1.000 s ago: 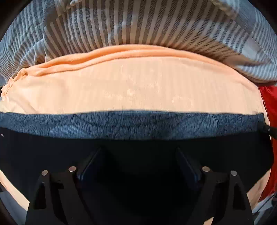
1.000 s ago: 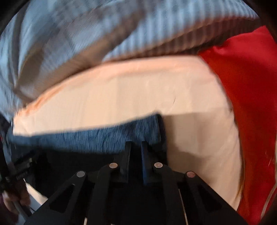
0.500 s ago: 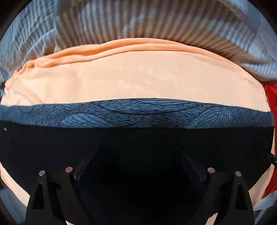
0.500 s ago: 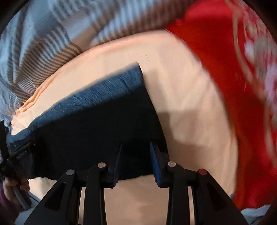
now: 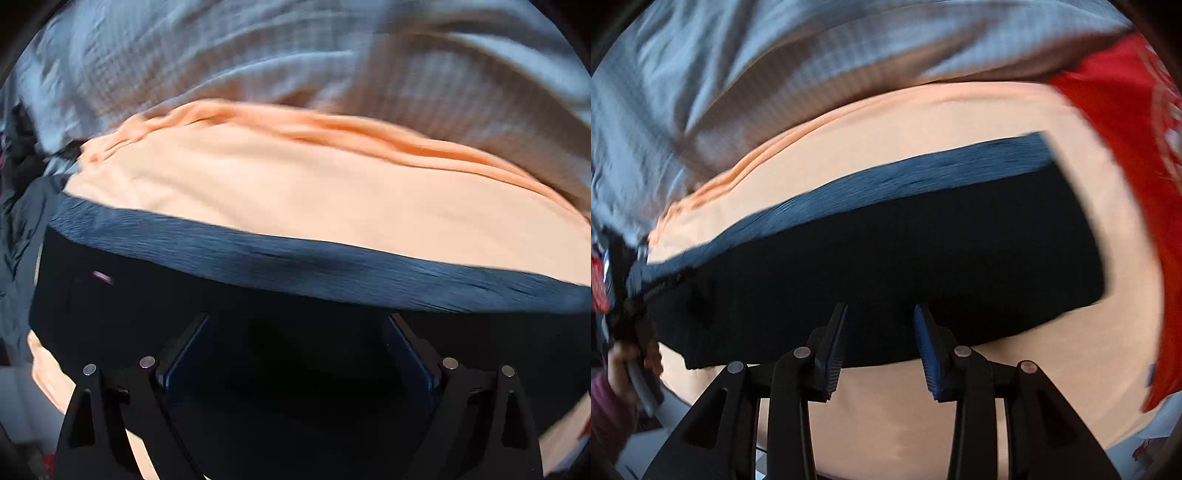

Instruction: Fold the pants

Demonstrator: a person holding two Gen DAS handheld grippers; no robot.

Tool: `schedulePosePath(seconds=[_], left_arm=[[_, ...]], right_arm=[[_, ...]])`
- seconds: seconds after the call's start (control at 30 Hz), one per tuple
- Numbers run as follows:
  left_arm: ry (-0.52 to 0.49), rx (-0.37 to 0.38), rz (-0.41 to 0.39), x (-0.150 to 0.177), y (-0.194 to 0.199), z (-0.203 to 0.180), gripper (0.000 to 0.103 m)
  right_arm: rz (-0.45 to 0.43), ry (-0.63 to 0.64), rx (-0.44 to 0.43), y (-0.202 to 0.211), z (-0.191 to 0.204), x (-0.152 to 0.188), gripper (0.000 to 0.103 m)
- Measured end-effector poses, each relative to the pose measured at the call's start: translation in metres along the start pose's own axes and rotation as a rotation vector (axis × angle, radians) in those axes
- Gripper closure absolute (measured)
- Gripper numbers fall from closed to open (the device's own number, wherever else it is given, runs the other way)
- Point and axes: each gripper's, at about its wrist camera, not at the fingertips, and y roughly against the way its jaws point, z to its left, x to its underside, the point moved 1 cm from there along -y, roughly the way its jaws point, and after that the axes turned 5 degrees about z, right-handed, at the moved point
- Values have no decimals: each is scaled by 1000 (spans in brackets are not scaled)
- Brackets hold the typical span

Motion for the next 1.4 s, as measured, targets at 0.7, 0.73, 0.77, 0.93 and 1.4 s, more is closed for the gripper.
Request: schedulePosePath(seconds=[0.7,0.73,0.77,0.93,1.4], left_arm=[[16,-29,-91,-64,-59,165,0],[28,-47,-88,-67,-59,167,0],[34,-61,-83,-69,-58,168,1],[-36,30,-81,-47,-26,155,1],[-259,48,-49,51,-28,73,1]], right_arm=[[-11,-4,181,-74,100,-2,30],[-7,-11,188,-73,103,-2,30],[-2,-25,178,-70,106,-1,29],[1,-42,-10,-54,133,25,29],[234,-115,-544,-164,248,117,42]])
